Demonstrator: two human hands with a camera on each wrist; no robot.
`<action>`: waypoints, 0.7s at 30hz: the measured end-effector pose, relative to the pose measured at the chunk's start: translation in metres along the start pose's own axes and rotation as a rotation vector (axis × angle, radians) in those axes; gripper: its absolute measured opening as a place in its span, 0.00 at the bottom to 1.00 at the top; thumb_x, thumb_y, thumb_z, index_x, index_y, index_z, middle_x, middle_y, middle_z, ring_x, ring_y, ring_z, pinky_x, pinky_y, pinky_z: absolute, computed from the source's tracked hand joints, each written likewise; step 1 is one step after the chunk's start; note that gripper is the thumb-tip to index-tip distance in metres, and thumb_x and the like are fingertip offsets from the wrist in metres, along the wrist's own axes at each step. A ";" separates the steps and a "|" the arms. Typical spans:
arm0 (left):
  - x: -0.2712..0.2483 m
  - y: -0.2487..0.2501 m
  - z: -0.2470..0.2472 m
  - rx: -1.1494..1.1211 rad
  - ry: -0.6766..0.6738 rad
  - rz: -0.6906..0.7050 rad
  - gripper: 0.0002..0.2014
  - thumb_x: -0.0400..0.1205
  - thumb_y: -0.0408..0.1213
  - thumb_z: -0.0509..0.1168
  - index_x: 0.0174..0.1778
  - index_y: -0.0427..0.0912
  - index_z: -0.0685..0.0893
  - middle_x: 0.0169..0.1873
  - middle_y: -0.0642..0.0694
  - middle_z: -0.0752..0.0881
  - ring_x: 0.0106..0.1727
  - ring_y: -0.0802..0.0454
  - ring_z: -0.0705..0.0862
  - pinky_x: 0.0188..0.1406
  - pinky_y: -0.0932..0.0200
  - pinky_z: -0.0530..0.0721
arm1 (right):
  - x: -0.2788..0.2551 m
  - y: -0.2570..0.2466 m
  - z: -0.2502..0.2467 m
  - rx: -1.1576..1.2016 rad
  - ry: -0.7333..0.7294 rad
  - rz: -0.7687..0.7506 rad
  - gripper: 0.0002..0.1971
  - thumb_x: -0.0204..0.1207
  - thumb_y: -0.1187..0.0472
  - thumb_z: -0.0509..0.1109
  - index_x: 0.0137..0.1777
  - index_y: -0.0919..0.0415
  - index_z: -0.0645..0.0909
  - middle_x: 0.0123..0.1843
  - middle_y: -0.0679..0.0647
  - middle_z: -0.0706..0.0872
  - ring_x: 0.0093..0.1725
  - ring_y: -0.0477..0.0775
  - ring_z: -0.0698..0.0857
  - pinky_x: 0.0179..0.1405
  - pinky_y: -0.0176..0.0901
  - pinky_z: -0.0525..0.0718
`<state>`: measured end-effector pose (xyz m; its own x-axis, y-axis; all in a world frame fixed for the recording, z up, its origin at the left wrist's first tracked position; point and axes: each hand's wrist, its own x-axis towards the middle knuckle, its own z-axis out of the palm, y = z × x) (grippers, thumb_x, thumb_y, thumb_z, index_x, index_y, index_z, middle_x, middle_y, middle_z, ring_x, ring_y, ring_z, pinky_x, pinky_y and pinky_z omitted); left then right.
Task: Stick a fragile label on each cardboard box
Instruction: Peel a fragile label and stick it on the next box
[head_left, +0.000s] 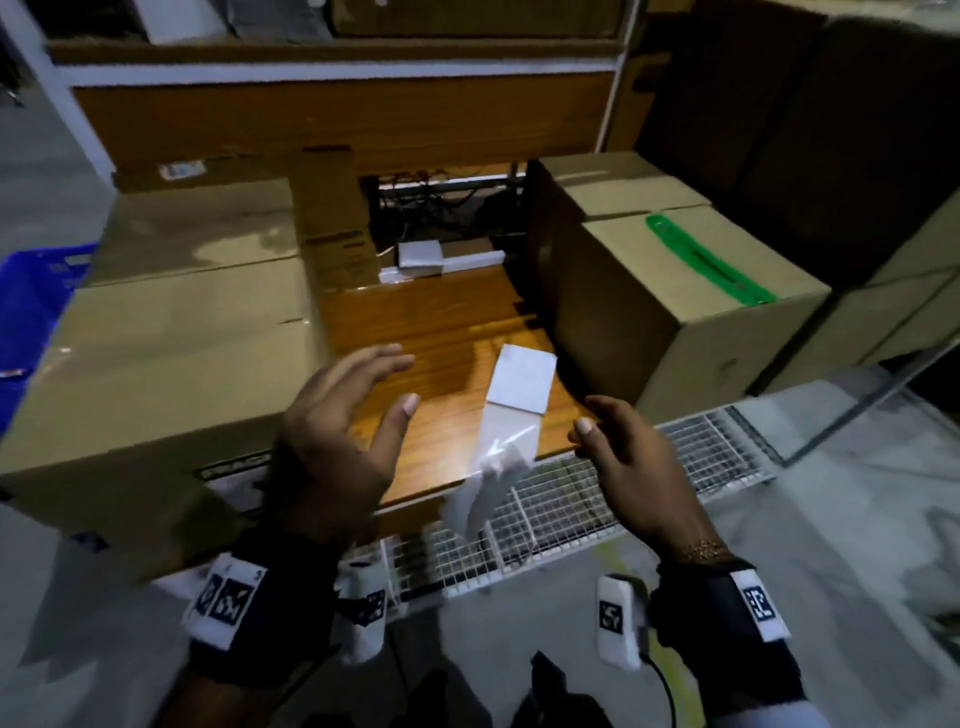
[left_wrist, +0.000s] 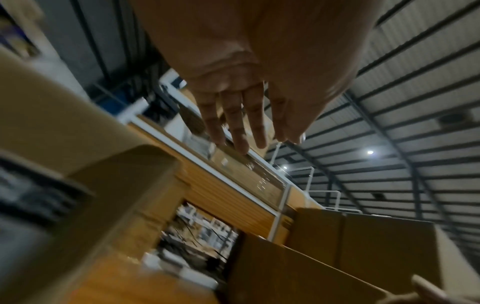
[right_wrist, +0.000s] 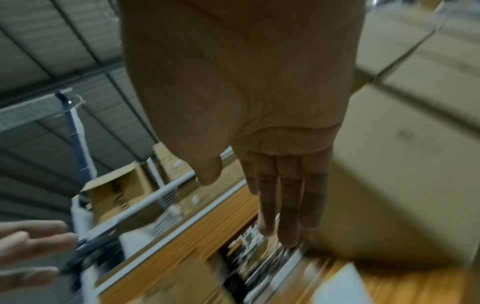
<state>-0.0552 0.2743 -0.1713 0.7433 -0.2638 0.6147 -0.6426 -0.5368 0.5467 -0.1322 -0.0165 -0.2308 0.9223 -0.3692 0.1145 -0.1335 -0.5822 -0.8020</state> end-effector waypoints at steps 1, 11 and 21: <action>0.003 0.008 0.014 -0.044 -0.016 -0.030 0.16 0.86 0.39 0.72 0.70 0.46 0.87 0.70 0.52 0.85 0.70 0.54 0.84 0.67 0.48 0.85 | 0.002 0.006 -0.011 -0.012 0.023 -0.008 0.29 0.83 0.28 0.59 0.76 0.42 0.77 0.58 0.44 0.92 0.55 0.42 0.90 0.55 0.55 0.89; 0.038 0.084 0.151 -0.286 -0.186 -0.065 0.17 0.86 0.41 0.72 0.72 0.52 0.84 0.70 0.60 0.82 0.69 0.59 0.82 0.62 0.54 0.85 | 0.030 0.061 -0.124 -0.008 0.131 0.033 0.28 0.83 0.32 0.59 0.75 0.45 0.80 0.55 0.44 0.92 0.54 0.40 0.90 0.49 0.45 0.89; 0.088 0.098 0.246 -0.246 -0.359 -0.145 0.27 0.86 0.56 0.68 0.81 0.60 0.72 0.86 0.58 0.64 0.84 0.55 0.66 0.80 0.46 0.73 | 0.104 0.086 -0.166 -0.068 0.297 0.031 0.24 0.88 0.46 0.67 0.80 0.54 0.77 0.69 0.52 0.86 0.60 0.47 0.86 0.48 0.35 0.82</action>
<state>-0.0075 0.0019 -0.2035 0.8184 -0.4840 0.3097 -0.5197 -0.3936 0.7583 -0.1079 -0.2255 -0.1909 0.7726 -0.5770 0.2650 -0.1931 -0.6111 -0.7676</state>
